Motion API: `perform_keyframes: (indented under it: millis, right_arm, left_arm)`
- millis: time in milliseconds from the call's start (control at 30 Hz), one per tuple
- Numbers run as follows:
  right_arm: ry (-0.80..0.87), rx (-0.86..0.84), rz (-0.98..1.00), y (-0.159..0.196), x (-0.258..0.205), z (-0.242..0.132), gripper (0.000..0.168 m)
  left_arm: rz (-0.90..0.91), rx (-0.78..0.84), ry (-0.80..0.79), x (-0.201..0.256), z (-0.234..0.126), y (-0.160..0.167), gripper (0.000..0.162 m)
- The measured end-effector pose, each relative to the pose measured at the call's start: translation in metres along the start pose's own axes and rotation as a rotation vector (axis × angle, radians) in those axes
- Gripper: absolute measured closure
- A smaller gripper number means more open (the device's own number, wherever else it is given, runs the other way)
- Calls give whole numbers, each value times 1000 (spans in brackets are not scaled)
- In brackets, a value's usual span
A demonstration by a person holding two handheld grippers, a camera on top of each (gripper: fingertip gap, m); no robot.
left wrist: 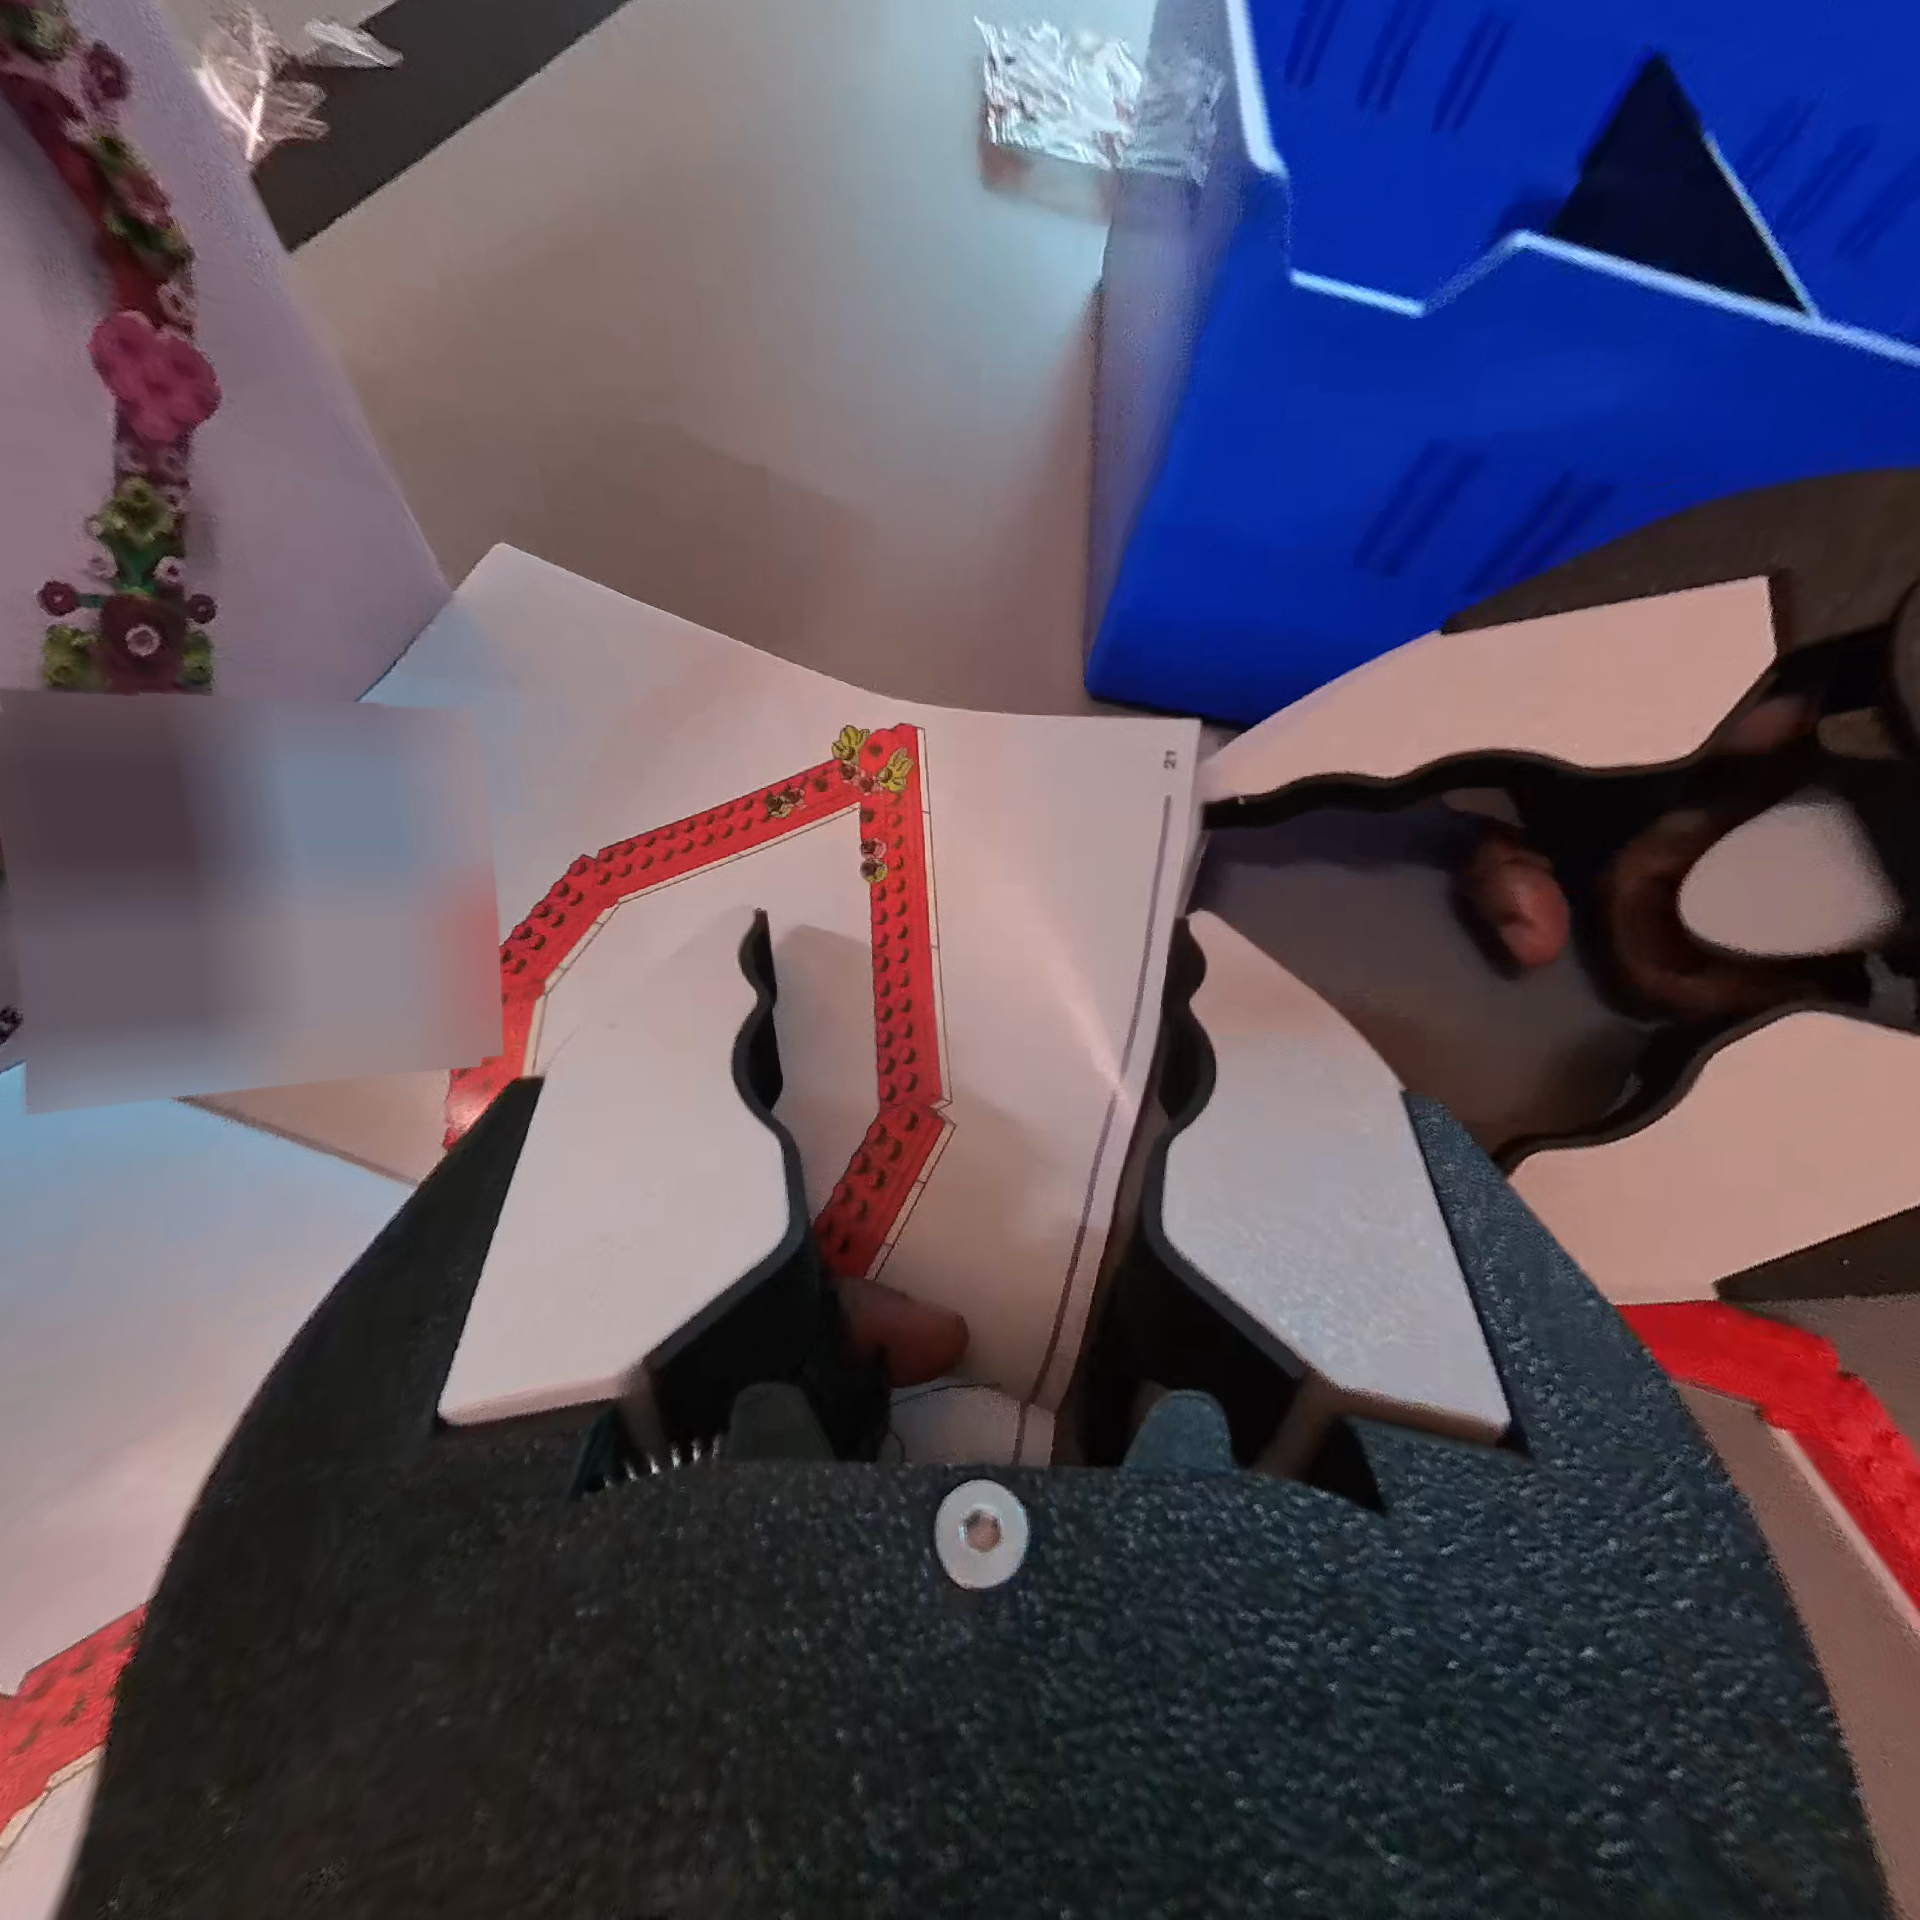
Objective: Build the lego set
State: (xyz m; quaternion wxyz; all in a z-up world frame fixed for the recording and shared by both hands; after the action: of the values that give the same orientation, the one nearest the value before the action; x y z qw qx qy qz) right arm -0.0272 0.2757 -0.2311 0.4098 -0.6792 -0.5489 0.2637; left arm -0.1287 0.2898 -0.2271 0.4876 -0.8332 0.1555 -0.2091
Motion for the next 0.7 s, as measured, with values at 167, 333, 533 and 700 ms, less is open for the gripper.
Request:
perform_keyframes:
  millis: [167,333,533,700]
  right_arm:
    - [-14,2,12,1,0,1,85]
    - [-27,-6,40,2,-2,2,85]
    - [-14,10,97,2,-2,-3,84]
    - [-17,8,98,4,-2,0,85]
  left_arm:
    - [73,25,-26,5,-2,-1,84]
    - [137,5,-67,7,0,1,92]
    - [124,20,-46,8,-1,0,86]
    - [249,-33,-75,16,9,1,76]
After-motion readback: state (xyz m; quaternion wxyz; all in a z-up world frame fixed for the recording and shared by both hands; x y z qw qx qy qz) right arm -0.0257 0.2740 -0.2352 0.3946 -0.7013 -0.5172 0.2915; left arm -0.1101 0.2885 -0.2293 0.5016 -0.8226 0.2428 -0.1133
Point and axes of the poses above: each gripper's, where its closed fingertips meet, z out along the fingers, y out of its underside, x = y × z across the jaws, the point moved 6 cm from there along -z, back along the fingers, and after that the axes turned 8 degrees about x, right-handed, at the moved point
